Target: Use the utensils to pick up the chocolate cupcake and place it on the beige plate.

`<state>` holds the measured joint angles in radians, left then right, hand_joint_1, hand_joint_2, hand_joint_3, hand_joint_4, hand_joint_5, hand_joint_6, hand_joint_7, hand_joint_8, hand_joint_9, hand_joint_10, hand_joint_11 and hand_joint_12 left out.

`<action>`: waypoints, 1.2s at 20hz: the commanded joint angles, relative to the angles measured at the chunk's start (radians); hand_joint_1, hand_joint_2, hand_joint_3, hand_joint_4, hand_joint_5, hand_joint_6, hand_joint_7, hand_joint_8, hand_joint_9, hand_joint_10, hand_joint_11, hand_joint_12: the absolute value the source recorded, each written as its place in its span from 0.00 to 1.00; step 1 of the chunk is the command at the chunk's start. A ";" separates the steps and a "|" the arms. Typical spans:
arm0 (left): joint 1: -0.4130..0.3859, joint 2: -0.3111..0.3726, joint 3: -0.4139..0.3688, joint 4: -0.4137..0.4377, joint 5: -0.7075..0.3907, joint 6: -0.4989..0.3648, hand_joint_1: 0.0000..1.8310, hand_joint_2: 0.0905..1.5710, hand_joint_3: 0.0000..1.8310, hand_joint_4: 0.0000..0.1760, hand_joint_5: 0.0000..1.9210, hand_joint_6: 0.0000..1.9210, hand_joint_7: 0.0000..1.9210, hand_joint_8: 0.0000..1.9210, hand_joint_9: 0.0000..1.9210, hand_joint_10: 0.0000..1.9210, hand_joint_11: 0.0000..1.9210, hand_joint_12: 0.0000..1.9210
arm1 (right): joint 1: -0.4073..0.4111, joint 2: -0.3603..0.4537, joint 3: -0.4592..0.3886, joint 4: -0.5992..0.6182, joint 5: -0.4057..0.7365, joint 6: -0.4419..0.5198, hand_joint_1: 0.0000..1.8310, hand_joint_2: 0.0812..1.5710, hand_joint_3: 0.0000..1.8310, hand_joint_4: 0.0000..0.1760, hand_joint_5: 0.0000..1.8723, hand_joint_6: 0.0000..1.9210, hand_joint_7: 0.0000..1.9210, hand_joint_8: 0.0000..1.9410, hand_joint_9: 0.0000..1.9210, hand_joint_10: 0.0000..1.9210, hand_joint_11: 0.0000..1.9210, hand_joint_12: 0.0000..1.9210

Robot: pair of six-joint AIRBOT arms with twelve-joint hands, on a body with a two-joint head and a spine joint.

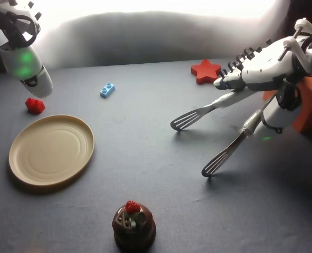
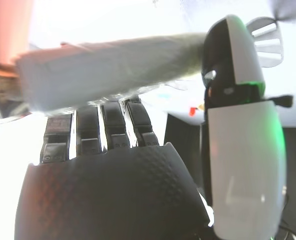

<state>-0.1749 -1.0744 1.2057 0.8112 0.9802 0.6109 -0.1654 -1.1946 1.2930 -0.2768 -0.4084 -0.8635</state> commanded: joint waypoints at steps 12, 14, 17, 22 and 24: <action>-0.016 0.008 -0.002 0.070 -0.020 0.007 0.21 0.54 0.00 0.00 0.01 0.00 0.00 0.00 0.01 0.00 0.00 0.08 | 0.014 0.004 0.004 -0.014 0.079 -0.007 0.45 0.64 0.00 0.00 0.06 0.00 0.08 0.00 0.06 0.00 0.00 0.13; -0.016 0.008 -0.002 0.070 -0.020 0.007 0.23 0.54 0.00 0.00 0.01 0.00 0.00 0.00 0.00 0.00 0.00 0.08 | 0.015 0.004 0.004 -0.014 0.079 -0.007 0.46 0.64 0.00 0.00 0.09 0.00 0.10 0.00 0.08 0.00 0.00 0.19; -0.016 0.008 -0.002 0.070 -0.020 0.007 0.21 0.55 0.00 0.00 0.00 0.00 0.00 0.00 0.00 0.00 0.00 0.07 | 0.016 0.004 0.004 -0.014 0.080 -0.007 0.46 0.65 0.00 0.00 0.09 0.00 0.11 0.00 0.09 0.00 0.00 0.21; -0.016 0.008 -0.002 0.068 -0.018 0.009 0.22 0.55 0.00 0.00 0.01 0.00 0.00 0.00 0.00 0.00 0.00 0.04 | 0.018 0.004 0.004 -0.014 0.082 -0.007 0.50 0.64 0.00 0.00 0.16 0.00 0.18 0.00 0.15 0.01 0.00 0.35; -0.016 0.008 -0.002 0.068 -0.018 0.009 0.21 0.56 0.00 0.00 0.00 0.00 0.00 0.00 0.00 0.00 0.00 0.03 | 0.019 0.004 0.004 -0.014 0.083 -0.007 0.51 0.65 0.00 0.00 0.18 0.01 0.19 0.00 0.17 0.01 0.00 0.40</action>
<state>-0.1772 -1.0744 1.2057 0.8104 0.9836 0.6121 -0.1589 -1.1954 1.2930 -0.2764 -0.3943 -0.8665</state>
